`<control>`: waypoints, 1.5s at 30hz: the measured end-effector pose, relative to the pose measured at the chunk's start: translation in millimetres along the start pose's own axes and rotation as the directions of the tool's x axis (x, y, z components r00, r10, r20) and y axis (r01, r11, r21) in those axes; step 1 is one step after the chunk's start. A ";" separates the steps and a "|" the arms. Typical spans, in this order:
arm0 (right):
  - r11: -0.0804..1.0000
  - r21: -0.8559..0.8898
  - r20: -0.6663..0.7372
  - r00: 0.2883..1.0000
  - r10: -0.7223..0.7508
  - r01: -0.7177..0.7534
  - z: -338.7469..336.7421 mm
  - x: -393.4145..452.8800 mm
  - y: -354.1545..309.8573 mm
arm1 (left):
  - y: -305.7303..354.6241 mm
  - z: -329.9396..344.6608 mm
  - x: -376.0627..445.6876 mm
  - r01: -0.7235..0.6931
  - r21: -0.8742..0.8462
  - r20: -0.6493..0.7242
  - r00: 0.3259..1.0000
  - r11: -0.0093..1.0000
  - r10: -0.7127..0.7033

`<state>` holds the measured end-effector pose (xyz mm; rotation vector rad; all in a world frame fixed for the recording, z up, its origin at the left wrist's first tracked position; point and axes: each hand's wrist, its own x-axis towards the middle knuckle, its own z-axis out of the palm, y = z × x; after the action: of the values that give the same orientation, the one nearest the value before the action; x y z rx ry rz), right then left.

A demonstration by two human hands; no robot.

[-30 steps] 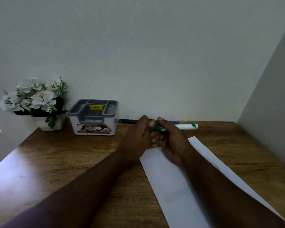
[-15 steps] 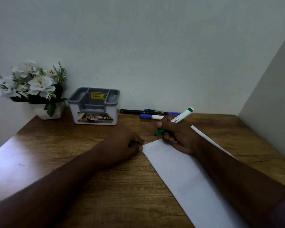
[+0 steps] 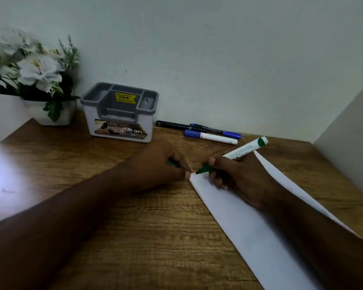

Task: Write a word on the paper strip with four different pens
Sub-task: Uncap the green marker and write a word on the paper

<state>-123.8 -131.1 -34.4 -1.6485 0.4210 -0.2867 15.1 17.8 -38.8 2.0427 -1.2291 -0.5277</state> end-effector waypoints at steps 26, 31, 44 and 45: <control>0.963 -0.252 0.005 0.995 -0.096 0.094 8.9 -0.5 5.3 | 2.3 0.4 12.9 0.032 0.023 -0.041 0.999 0.999 -0.031; 0.952 -0.290 0.052 0.995 -0.088 0.099 8.5 -3.4 1.8 | 2.7 0.6 11.9 0.037 0.012 -0.052 0.998 0.999 -0.036; 0.960 -0.266 0.014 0.996 -0.084 0.084 7.1 -1.9 3.8 | 1.9 1.1 12.3 0.043 0.006 -0.050 0.998 0.999 -0.043; 0.957 -0.278 0.014 0.996 -0.083 0.083 7.3 -2.6 3.0 | 2.1 1.1 12.2 0.046 0.007 -0.051 0.998 0.999 -0.045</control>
<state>-123.4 -123.7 -38.1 -1.9454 0.4042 -0.2981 18.9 6.0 -38.0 2.0824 -1.1591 -0.4904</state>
